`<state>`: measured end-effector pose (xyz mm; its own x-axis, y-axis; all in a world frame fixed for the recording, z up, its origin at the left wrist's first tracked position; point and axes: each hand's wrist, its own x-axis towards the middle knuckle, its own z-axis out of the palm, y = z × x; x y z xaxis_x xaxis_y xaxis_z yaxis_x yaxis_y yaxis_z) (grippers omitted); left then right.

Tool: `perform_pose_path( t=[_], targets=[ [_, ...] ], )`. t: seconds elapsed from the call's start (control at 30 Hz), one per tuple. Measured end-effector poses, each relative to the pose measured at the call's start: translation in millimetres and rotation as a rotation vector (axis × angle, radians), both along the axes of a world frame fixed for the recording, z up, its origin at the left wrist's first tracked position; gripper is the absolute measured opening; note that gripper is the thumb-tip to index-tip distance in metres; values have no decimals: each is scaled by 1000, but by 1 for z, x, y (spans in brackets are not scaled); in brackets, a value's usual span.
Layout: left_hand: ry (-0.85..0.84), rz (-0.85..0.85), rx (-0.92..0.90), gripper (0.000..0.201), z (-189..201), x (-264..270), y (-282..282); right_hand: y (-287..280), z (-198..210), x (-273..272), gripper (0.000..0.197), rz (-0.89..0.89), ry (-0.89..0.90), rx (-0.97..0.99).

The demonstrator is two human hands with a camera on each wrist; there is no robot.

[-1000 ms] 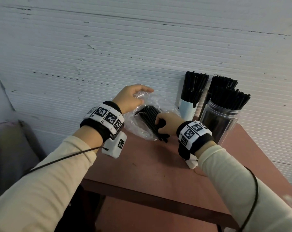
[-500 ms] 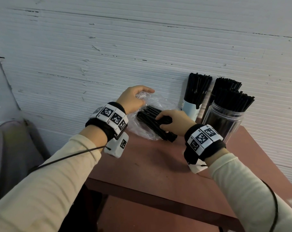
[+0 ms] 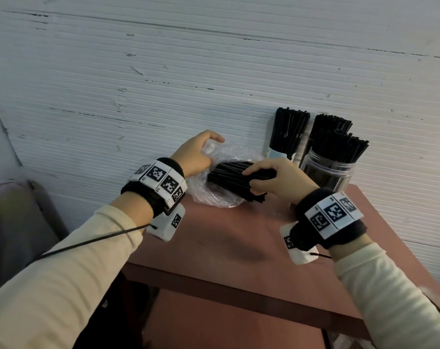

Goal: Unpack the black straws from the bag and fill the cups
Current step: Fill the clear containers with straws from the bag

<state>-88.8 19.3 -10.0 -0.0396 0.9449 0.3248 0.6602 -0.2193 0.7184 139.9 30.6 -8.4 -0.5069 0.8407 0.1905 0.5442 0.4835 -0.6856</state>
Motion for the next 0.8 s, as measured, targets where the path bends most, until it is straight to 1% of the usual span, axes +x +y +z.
perform_pose_path(
  t=[0.07,0.13,0.17,0.23,0.3,0.37,0.4,0.43,0.5,0.57,0.63,0.7,0.77,0.8],
  targets=[
    [27,31,30,52,1,3,-4,-5,5,11,23,26,12,-31],
    [91,47,122,57,3,10,-11,-9,11,21,23,48,-1,-34],
    [118,15,179,60,4,15,-14,-11,14,26,23,63,-13,-29],
    [165,-129,227,67,8,31,-22,-17,22,36,23,91,-47,-16],
    [234,-263,162,76,10,50,-27,-24,31,43,23,113,-96,-2],
    [312,-353,79,86,9,69,-25,-32,39,47,24,135,-151,30],
    [341,-386,60,87,7,77,-22,-37,43,48,25,142,-173,47],
    [360,-408,61,85,4,84,-20,-42,46,50,25,149,-185,58],
    [369,-394,105,73,-1,97,-19,-51,52,54,26,171,-193,70],
    [338,-318,173,54,-2,107,-22,-58,57,59,27,184,-205,87],
    [293,-254,211,36,-2,114,-23,-65,63,66,30,190,-172,92],
    [202,-243,212,29,-2,120,-25,-69,70,73,34,190,-132,131],
    [36,-241,204,16,-2,125,-27,-71,77,77,42,142,-117,249],
    [-50,-244,188,15,-2,128,-28,-73,79,76,44,113,-78,308]
  ],
)
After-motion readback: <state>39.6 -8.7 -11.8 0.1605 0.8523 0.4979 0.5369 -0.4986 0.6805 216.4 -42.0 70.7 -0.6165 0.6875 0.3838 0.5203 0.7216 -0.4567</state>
